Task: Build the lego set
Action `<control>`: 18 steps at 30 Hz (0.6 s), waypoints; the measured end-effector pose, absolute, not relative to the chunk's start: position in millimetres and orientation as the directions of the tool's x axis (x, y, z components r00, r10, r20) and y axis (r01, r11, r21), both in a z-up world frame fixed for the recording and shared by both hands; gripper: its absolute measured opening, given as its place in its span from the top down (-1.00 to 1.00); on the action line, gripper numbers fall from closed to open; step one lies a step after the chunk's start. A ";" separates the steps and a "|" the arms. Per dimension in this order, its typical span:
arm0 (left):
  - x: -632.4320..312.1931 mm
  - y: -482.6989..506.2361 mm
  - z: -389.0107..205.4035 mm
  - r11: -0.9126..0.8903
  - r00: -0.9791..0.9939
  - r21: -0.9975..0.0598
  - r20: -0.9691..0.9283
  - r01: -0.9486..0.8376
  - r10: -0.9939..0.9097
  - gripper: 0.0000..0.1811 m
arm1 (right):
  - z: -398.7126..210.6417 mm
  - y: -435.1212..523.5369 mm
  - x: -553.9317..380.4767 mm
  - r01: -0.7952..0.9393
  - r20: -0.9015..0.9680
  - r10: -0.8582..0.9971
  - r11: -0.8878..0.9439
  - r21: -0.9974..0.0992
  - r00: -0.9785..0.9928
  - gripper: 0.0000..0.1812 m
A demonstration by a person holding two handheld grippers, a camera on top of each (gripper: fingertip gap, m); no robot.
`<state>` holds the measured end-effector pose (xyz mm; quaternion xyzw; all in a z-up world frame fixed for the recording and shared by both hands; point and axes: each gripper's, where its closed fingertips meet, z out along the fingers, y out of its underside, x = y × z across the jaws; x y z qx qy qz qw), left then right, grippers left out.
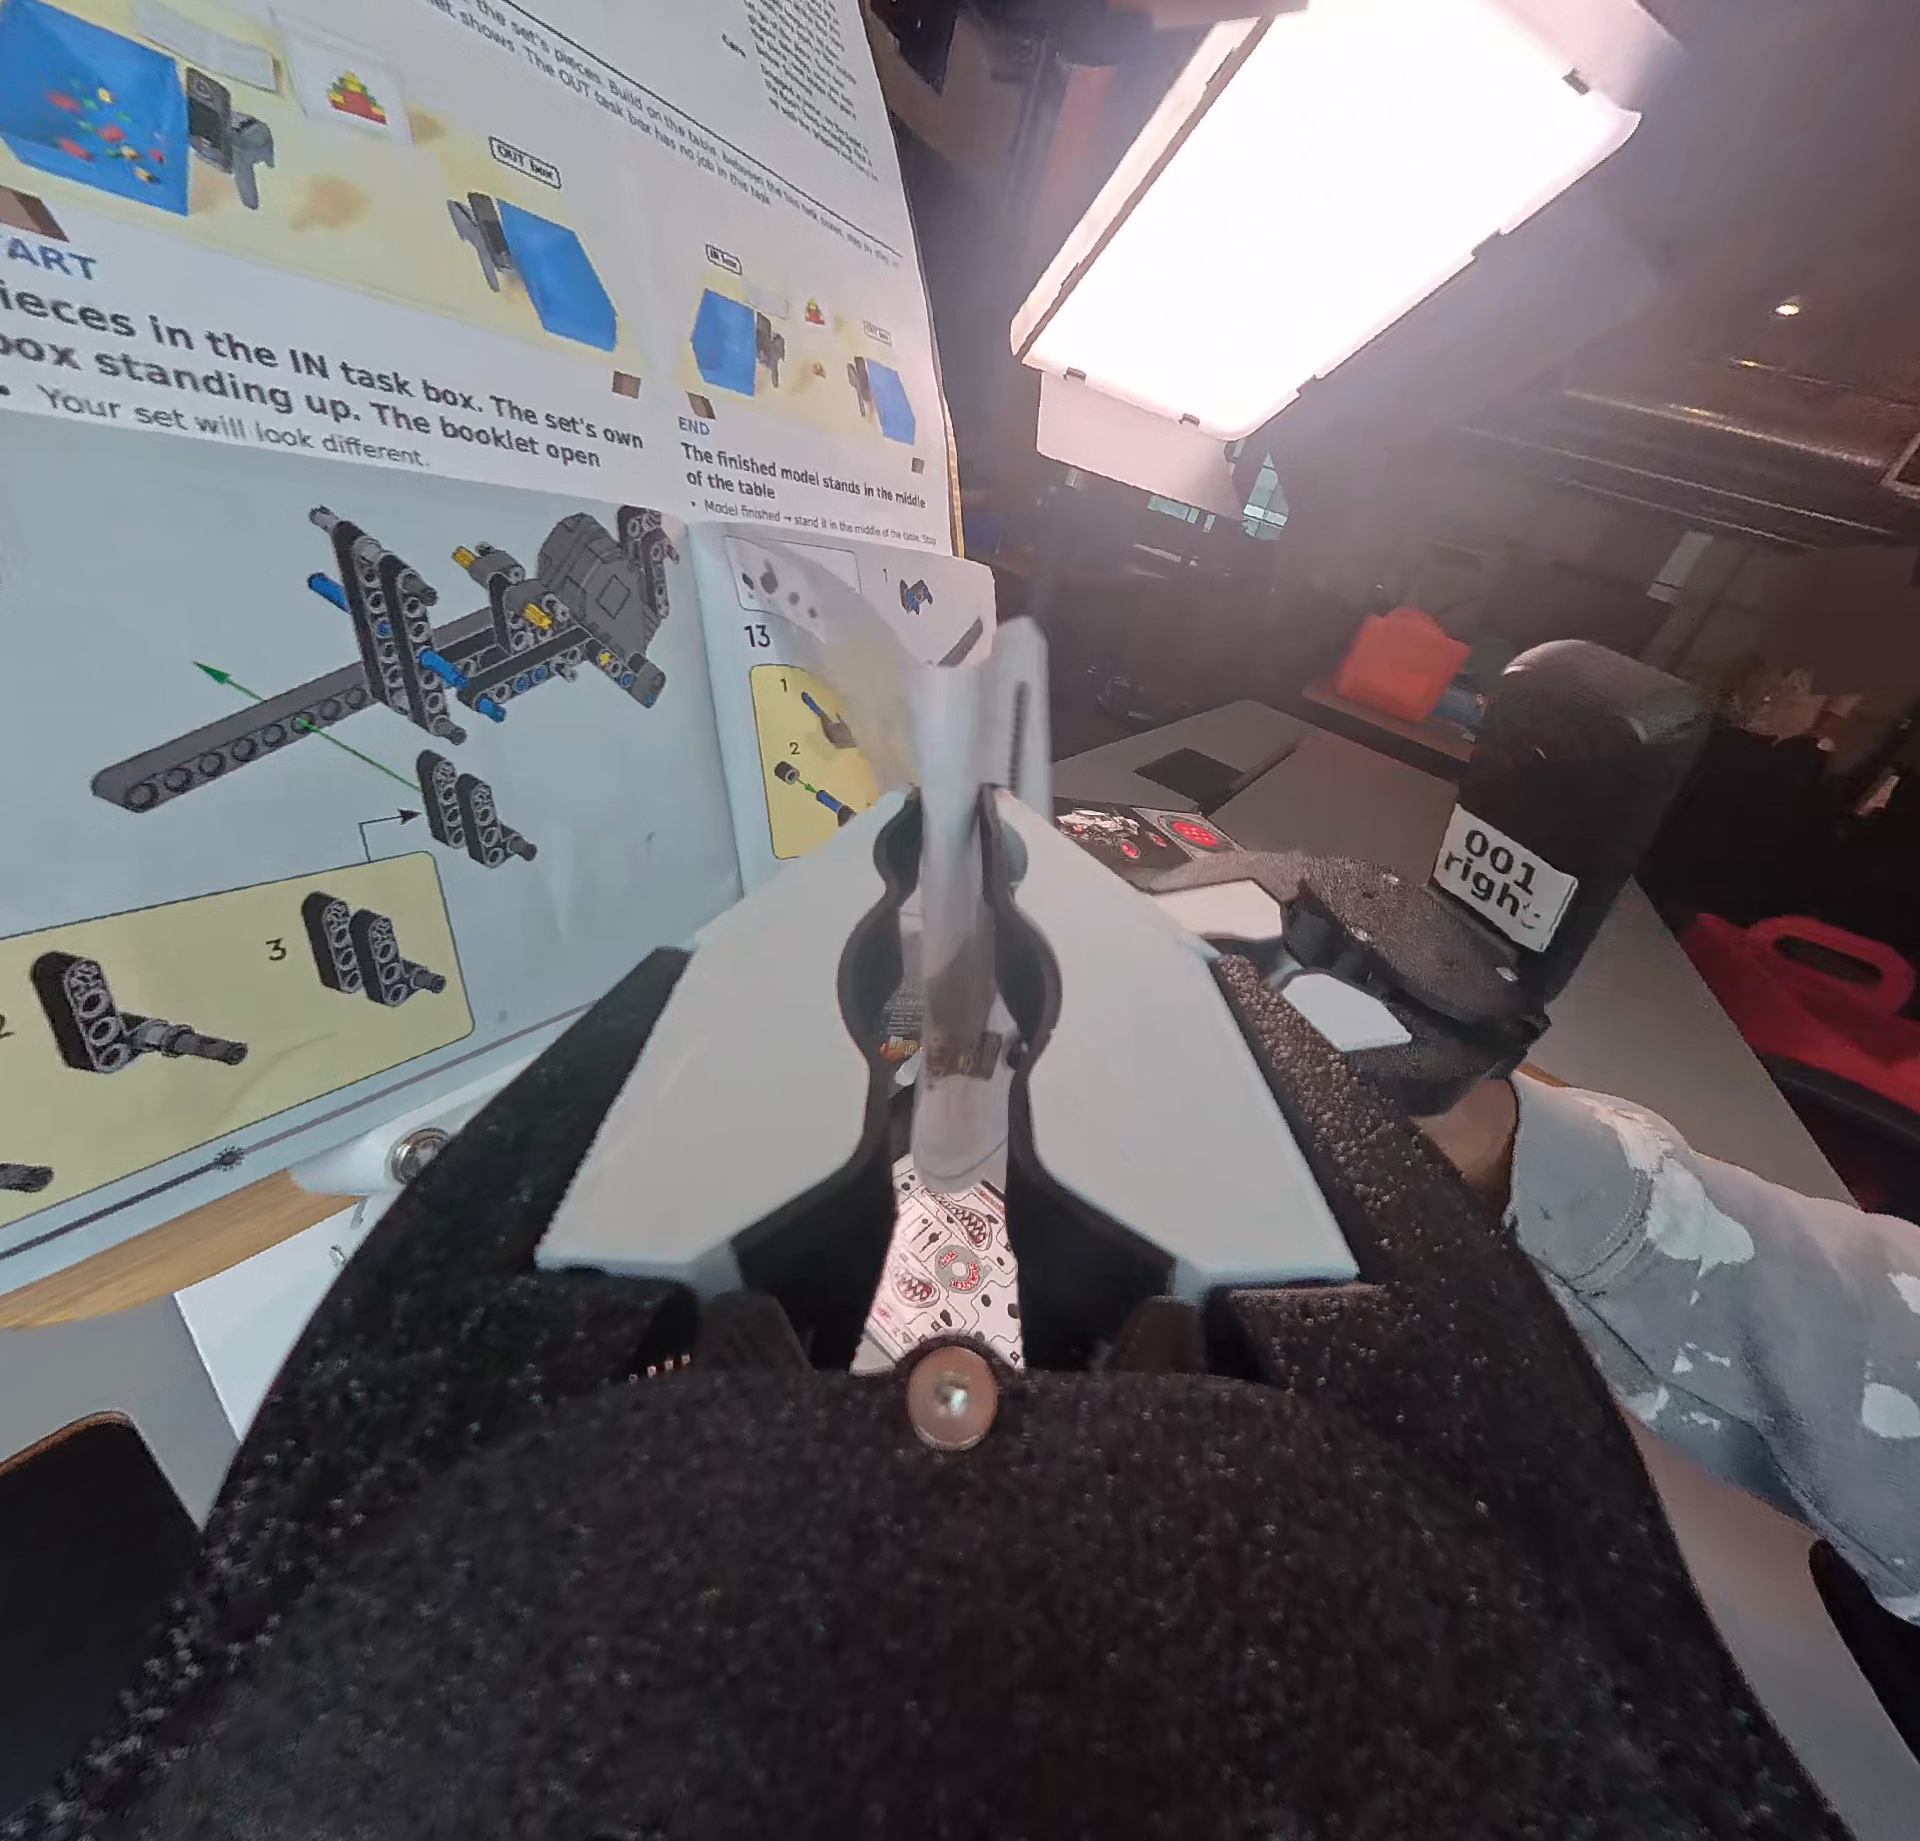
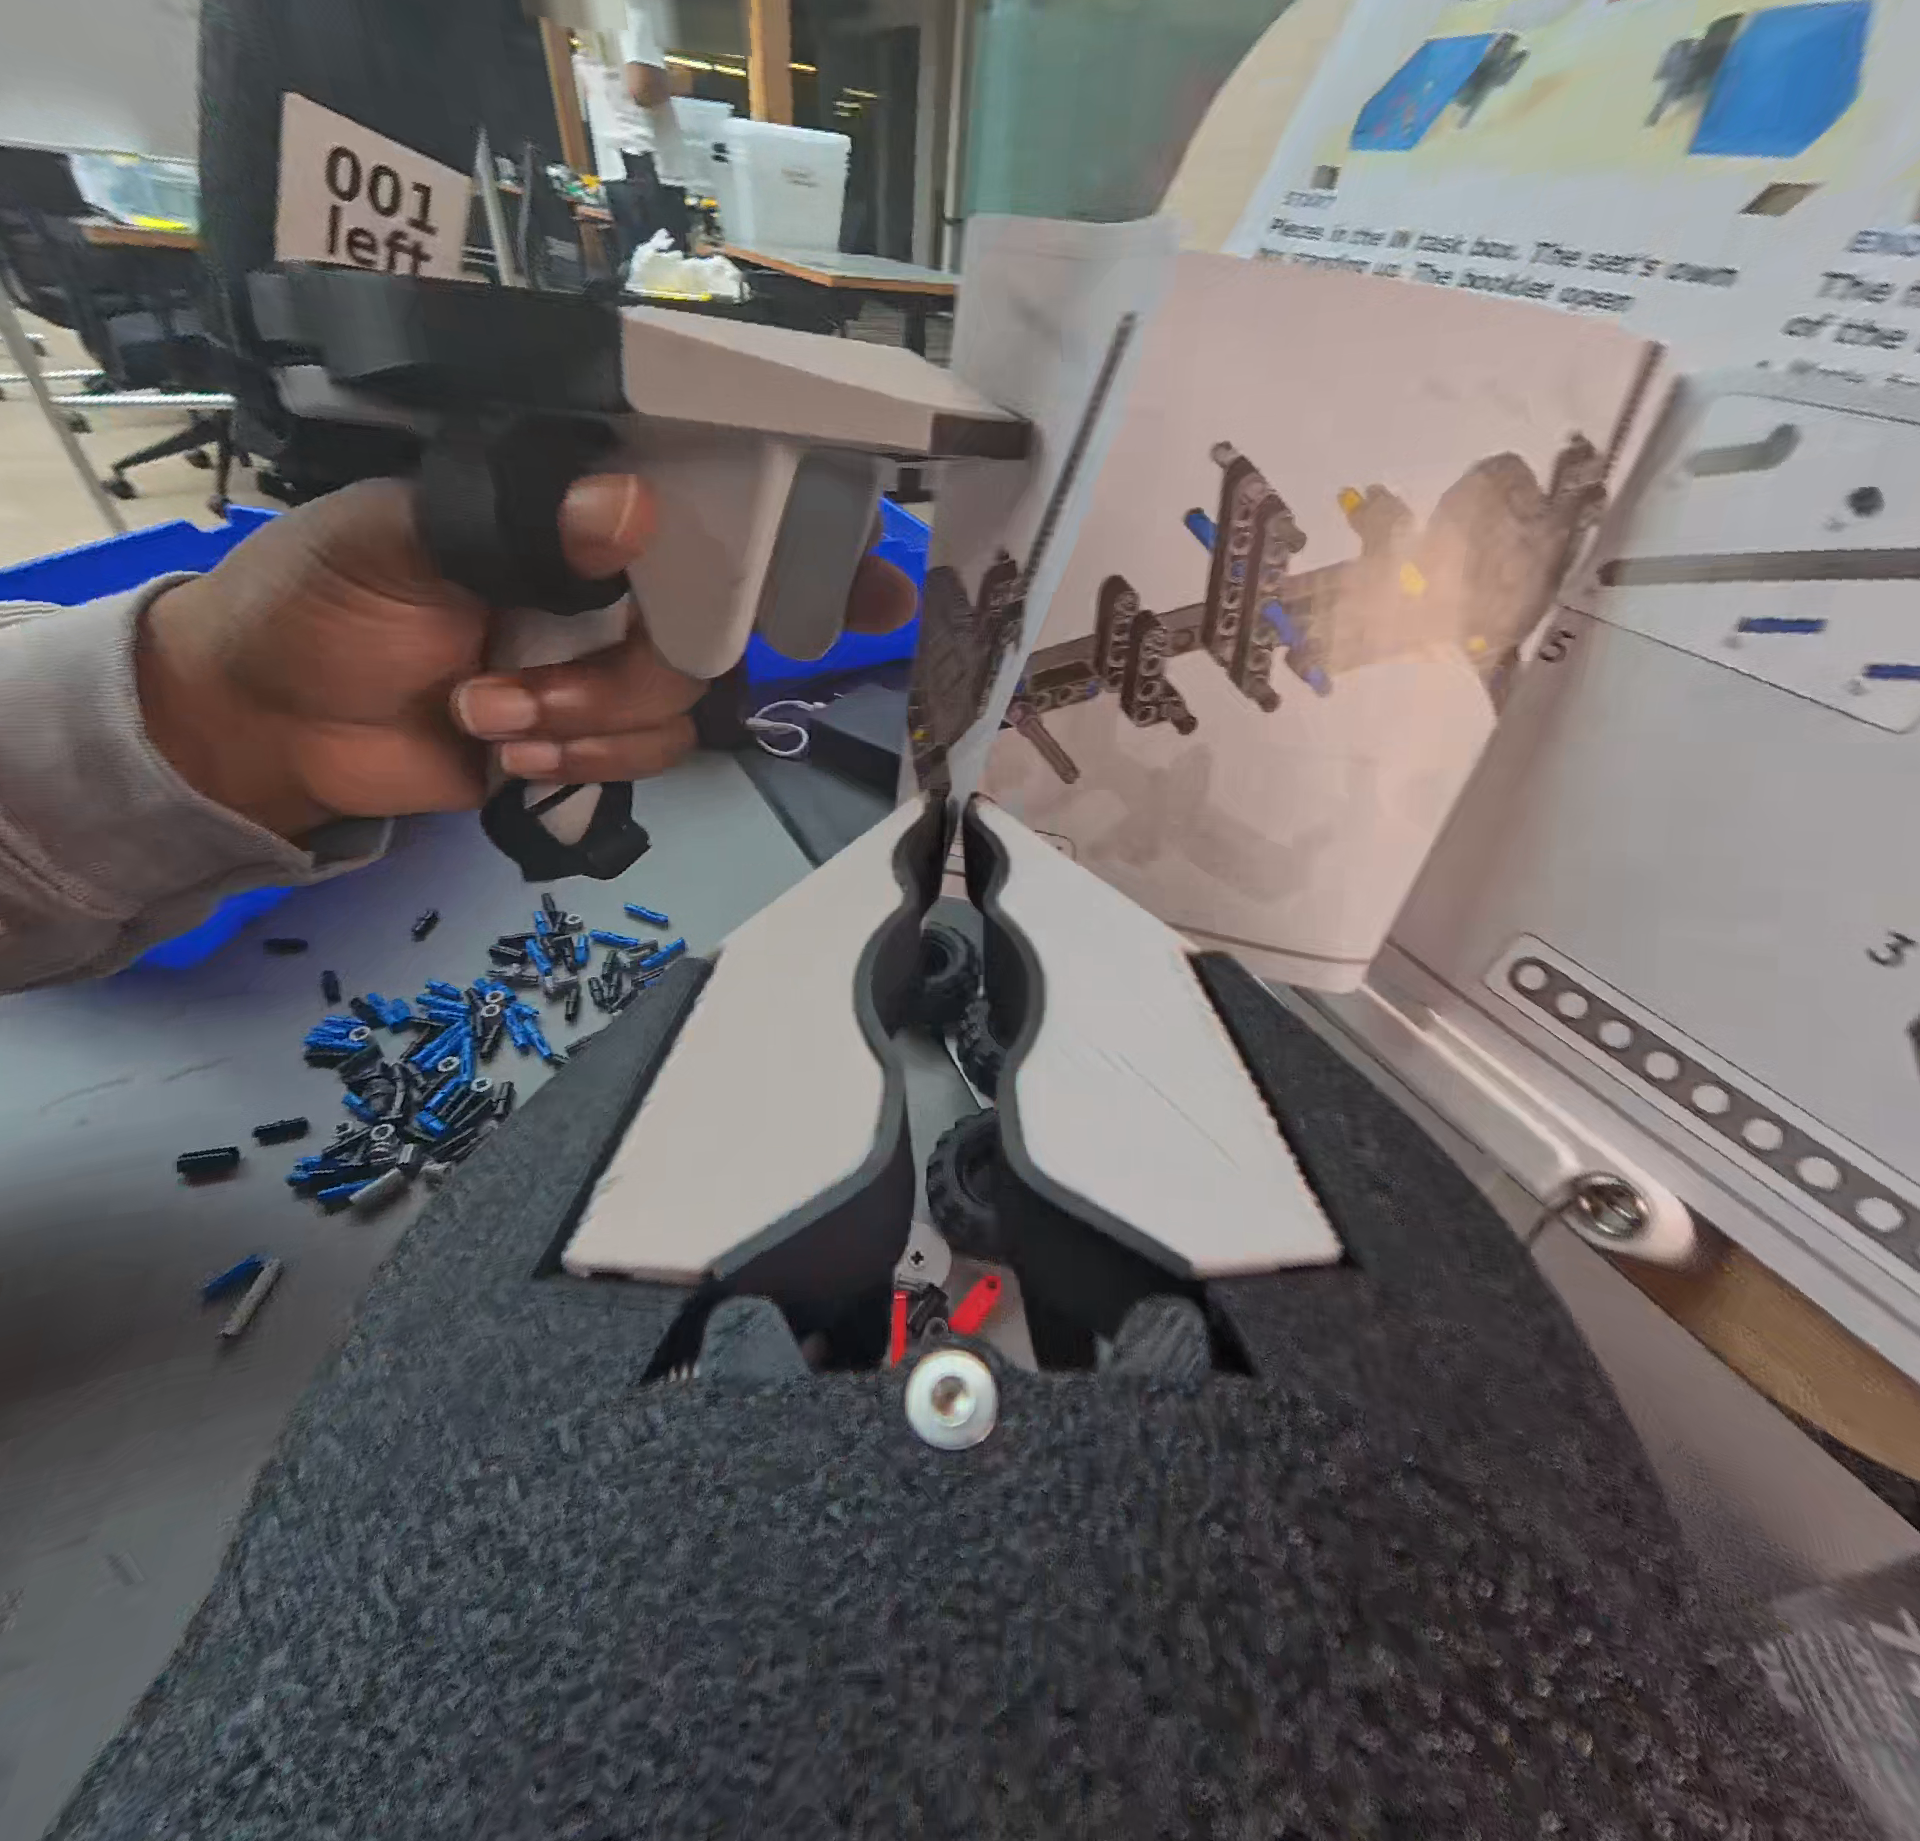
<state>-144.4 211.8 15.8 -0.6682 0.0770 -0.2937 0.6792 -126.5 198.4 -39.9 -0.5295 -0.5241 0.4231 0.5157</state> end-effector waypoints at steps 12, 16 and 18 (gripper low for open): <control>-189.0 187.1 10.5 -0.063 0.969 -0.982 0.186 0.178 -0.165 0.56 | -26.3 169.2 -179.0 0.118 0.416 0.886 0.400 -0.909 0.205 1.00; -226.1 185.7 0.0 -0.069 0.985 -0.985 0.162 0.158 -0.058 0.89 | -27.6 170.4 -172.5 0.123 0.392 0.896 0.373 -0.920 0.211 0.72; -241.7 187.7 -7.1 -0.112 0.983 -0.979 0.176 0.169 -0.059 0.98 | -26.8 185.4 -159.9 0.119 0.364 0.896 0.344 -0.931 0.255 0.73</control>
